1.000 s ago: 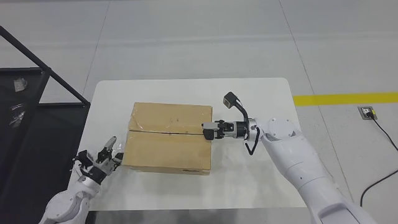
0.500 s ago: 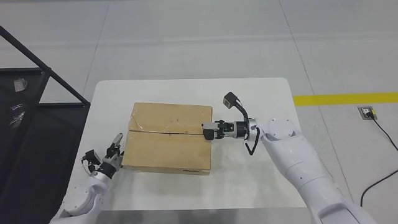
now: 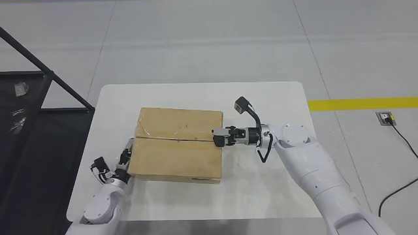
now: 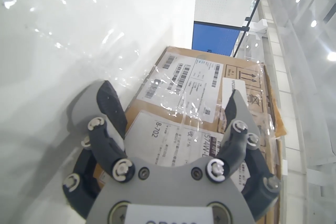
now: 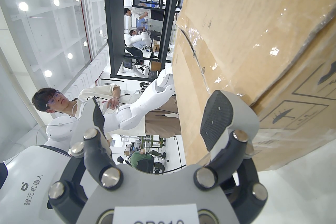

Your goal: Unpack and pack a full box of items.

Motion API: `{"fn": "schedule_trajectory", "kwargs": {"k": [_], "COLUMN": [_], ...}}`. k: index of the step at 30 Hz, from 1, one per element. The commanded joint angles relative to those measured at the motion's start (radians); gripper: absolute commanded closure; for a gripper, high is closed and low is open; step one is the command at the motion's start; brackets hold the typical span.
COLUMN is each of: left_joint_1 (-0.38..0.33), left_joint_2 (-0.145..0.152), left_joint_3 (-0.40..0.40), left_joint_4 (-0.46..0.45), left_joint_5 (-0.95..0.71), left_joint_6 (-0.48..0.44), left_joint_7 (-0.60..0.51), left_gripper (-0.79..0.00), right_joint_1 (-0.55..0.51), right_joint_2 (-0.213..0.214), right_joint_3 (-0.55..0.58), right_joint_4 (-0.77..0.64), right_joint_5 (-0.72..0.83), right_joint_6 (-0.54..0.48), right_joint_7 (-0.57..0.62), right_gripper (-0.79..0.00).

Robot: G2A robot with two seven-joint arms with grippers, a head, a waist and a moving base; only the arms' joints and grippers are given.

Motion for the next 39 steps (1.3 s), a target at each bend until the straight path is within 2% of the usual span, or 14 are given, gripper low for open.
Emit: {"fn": "schedule_trajectory", "kwargs": {"k": [1, 5, 10, 19, 25, 33, 39], "left_joint_1": [-0.006, -0.017, -0.017, -0.089, -0.112, -0.084, -0.035], "left_joint_2": [-0.003, -0.008, -0.014, -0.034, -0.045, -0.045, -0.038], "left_joint_3": [-0.002, -0.001, -0.009, -0.012, -0.039, -0.135, -0.206], "left_joint_4": [0.011, 0.022, 0.025, 0.098, 0.127, 0.064, -0.034], "left_joint_5": [-0.004, -0.017, -0.023, -0.081, -0.134, -0.236, -0.220], "left_joint_6": [0.003, 0.023, 0.004, 0.012, -0.075, -0.215, -0.262], "left_joint_7": [0.005, -0.012, 0.009, 0.055, 0.071, 0.083, 0.087], "left_gripper": [-0.785, -0.785, -0.785, -0.785, -0.785, -0.785, -0.785], "right_joint_1": [0.000, 0.000, 0.000, 0.000, 0.000, 0.000, 0.000], "right_joint_2": [0.000, 0.000, 0.000, 0.000, 0.000, 0.000, 0.000], "right_joint_3": [0.000, 0.000, 0.000, 0.000, 0.000, 0.000, 0.000], "right_joint_4": [0.000, 0.000, 0.000, 0.000, 0.000, 0.000, 0.000], "right_joint_5": [0.000, 0.000, 0.000, 0.000, 0.000, 0.000, 0.000], "right_joint_6": [0.000, 0.000, 0.000, 0.000, 0.000, 0.000, 0.000], "right_joint_7": [0.000, 0.000, 0.000, 0.000, 0.000, 0.000, 0.000], "right_gripper": [-0.785, -0.785, -0.785, -0.785, -0.785, -0.785, -0.785]}}
